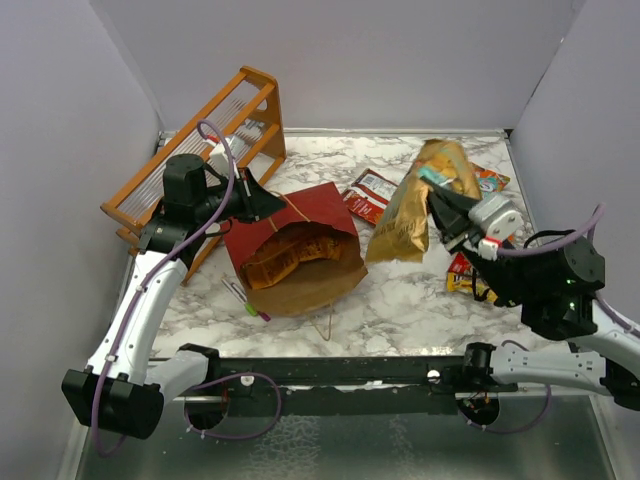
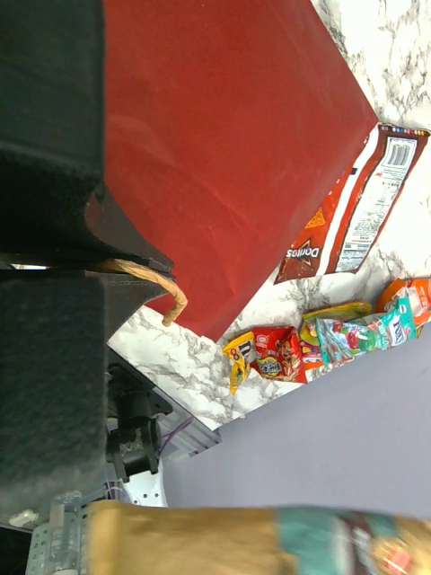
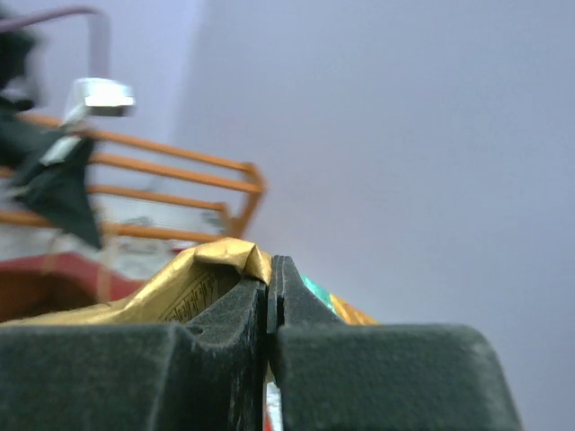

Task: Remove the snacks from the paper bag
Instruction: Take out the snack from the paper bag, then place the snack at the center of the board.

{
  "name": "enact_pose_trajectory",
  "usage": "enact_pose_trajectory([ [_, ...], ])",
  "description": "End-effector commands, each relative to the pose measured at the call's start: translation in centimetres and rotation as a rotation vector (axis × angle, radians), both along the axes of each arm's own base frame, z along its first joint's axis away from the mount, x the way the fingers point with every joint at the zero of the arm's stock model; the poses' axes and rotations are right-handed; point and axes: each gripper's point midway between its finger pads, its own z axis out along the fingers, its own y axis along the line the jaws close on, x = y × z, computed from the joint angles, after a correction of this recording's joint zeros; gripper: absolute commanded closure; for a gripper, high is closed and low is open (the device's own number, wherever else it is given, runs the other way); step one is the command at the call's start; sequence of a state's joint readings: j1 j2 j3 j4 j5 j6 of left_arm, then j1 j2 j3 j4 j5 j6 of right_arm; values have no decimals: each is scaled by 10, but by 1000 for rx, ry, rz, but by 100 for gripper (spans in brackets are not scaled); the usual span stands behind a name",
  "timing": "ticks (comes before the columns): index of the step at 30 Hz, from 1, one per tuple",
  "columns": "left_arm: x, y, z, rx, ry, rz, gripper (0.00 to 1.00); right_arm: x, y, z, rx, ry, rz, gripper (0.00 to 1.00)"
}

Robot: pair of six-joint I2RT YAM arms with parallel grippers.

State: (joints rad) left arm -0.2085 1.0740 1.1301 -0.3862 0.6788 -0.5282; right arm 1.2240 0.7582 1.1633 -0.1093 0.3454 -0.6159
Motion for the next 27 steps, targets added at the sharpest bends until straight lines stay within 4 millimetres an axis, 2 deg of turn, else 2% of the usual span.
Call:
enact_pose_trajectory([
  [1,3,3,8,-7,-19,22,100,45,-61,45,214,13,-468,98],
  [3,3,2,9,-11,-16,22,100,55,-63,51,203,-21,-580,98],
  [6,2,2,11,-18,-20,22,100,65,-60,54,202,-50,-654,99],
  [9,0,2,15,-22,-23,22,100,100,-57,43,181,-7,-700,99],
  [12,-3,3,17,-22,-26,25,100,151,-57,12,123,88,-720,99],
  [15,-7,5,20,-21,-35,28,100,194,-57,-27,39,140,-759,99],
  [21,-11,4,23,-41,-33,27,100,277,-50,-123,-113,361,-762,99],
  [23,-12,3,24,-45,-33,24,100,300,-53,-143,-127,404,-765,99],
  [27,-15,4,26,-41,-34,20,100,337,-59,-161,-141,450,-775,99],
])
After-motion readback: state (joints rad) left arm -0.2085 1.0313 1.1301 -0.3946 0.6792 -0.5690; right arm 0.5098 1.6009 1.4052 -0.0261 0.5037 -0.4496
